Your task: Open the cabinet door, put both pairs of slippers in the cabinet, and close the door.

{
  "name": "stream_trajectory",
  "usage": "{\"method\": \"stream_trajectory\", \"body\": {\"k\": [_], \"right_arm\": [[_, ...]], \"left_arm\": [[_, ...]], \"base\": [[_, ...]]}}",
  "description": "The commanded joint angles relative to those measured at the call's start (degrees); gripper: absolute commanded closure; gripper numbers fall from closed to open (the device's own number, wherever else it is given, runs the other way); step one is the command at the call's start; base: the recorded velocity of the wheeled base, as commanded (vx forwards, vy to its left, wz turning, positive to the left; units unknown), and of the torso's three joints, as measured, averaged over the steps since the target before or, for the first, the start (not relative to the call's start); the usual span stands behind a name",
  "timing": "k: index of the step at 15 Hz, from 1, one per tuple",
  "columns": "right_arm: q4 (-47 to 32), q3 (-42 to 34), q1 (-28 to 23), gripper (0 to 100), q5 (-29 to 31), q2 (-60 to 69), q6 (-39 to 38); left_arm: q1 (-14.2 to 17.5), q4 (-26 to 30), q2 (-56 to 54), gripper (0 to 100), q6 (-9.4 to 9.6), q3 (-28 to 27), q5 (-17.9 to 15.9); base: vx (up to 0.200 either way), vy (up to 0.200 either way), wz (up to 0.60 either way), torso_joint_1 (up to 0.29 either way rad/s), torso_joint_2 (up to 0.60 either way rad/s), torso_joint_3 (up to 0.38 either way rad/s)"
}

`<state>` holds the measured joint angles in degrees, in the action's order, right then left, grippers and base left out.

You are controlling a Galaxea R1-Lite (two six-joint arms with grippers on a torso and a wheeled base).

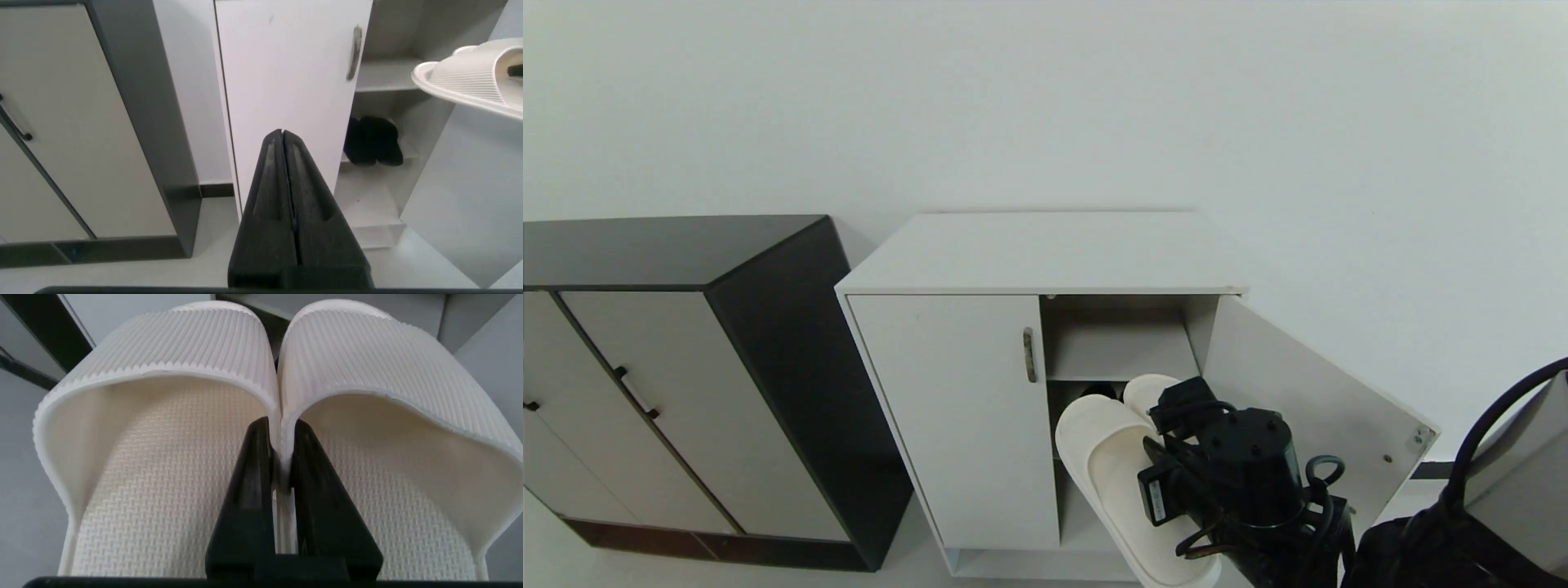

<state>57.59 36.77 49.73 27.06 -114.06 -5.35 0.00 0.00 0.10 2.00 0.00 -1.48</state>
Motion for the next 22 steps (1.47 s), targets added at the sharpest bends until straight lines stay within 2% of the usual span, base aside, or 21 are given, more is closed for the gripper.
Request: {"method": "stream_trajectory", "body": {"k": [1, 12, 22], "right_arm": [[0.2, 0.0, 0.0, 100, 0.0, -0.2, 0.1], [0.2, 0.0, 0.1, 100, 0.0, -0.3, 0.0], [2.2, -0.5, 0.1, 100, 0.0, -1.9, 0.1]], "left_arm": [[0.0, 0.0, 0.0, 100, 0.02, 0.0, 0.0], [0.0, 0.0, 0.0, 100, 0.02, 0.0, 0.0], [0.0, 0.0, 0.0, 100, 0.02, 0.0, 0.0]], "base": [[0.000, 0.000, 0.00, -0.212, 0.52, 0.325], [0.000, 0.000, 0.00, -0.167, 0.50, 0.324], [0.000, 0.000, 0.00, -0.068, 0.43, 0.353]]}}
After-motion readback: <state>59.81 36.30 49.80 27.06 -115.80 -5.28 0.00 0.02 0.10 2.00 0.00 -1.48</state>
